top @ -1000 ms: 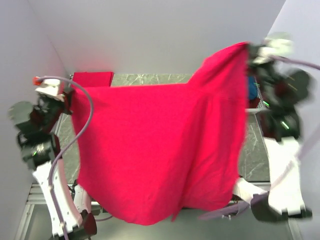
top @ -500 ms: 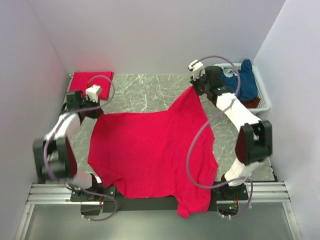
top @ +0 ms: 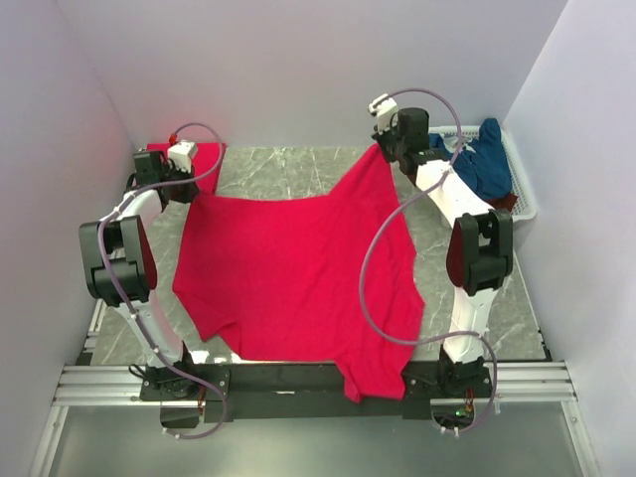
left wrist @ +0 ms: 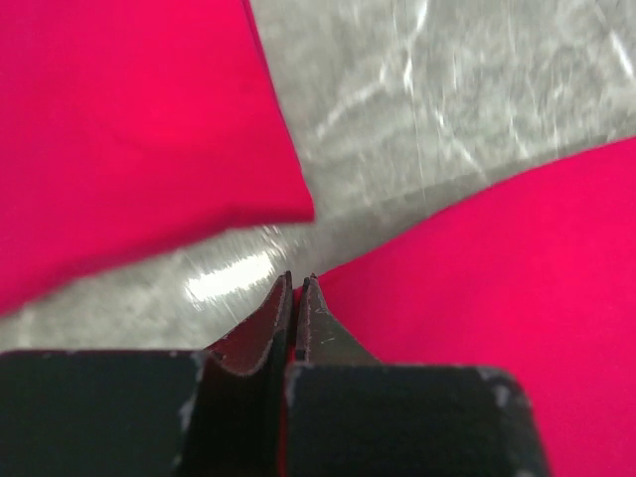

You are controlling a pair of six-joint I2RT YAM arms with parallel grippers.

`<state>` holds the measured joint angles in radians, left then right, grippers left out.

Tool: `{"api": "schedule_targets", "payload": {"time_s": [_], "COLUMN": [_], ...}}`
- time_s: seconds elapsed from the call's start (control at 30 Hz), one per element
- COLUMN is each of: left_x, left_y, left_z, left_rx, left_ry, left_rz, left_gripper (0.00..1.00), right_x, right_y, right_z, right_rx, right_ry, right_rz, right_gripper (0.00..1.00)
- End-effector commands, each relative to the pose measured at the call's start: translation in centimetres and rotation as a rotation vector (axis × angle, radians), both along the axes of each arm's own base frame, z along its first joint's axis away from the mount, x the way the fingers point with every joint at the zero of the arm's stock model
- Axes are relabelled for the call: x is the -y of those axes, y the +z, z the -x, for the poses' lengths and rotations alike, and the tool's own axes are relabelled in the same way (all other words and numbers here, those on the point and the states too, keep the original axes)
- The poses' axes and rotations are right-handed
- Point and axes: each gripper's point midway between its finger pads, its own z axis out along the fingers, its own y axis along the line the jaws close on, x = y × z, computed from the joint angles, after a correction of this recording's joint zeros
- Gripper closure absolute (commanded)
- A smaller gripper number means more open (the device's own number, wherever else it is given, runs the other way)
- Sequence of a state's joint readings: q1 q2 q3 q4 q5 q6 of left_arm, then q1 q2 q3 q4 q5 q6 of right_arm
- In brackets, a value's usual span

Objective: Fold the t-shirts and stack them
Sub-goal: Flatten the tshirt out, then fold the tshirt

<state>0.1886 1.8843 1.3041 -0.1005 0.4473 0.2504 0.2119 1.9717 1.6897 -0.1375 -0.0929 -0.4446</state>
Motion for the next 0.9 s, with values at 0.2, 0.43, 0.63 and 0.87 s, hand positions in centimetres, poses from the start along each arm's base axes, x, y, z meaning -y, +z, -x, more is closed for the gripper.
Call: {"api": "schedule_targets", "payload": {"time_s": [0.2, 0.43, 0.63, 0.87], "left_x": [-0.4, -1.1, -1.4, -1.3], "left_y": [2.9, 4.7, 4.3, 3.6], "left_z": [-1.5, 0.0, 2.8, 6.9], "left_rx": [0.118, 0.156, 0.131, 0.134], "left_ry": [-0.11, -0.202, -0.329, -0.449], "left_rz": [-0.054, -0.054, -0.124, -0.238], "left_gripper": [0.99, 0.99, 0.99, 0.99], "right_x": [0.4, 0.6, 0.6, 0.4], "right_y": [3.9, 4.4, 4.5, 3.3], "right_z": [-1.6, 2.0, 5.2, 9.7], "right_rx": [0.068, 0.035, -0.01, -0.099], "right_ry": [-0.017, 0.019, 0.048, 0.088], "right_rz": [-0.013, -0.011, -0.022, -0.048], "right_gripper": [1.0, 1.0, 1.0, 1.0]}}
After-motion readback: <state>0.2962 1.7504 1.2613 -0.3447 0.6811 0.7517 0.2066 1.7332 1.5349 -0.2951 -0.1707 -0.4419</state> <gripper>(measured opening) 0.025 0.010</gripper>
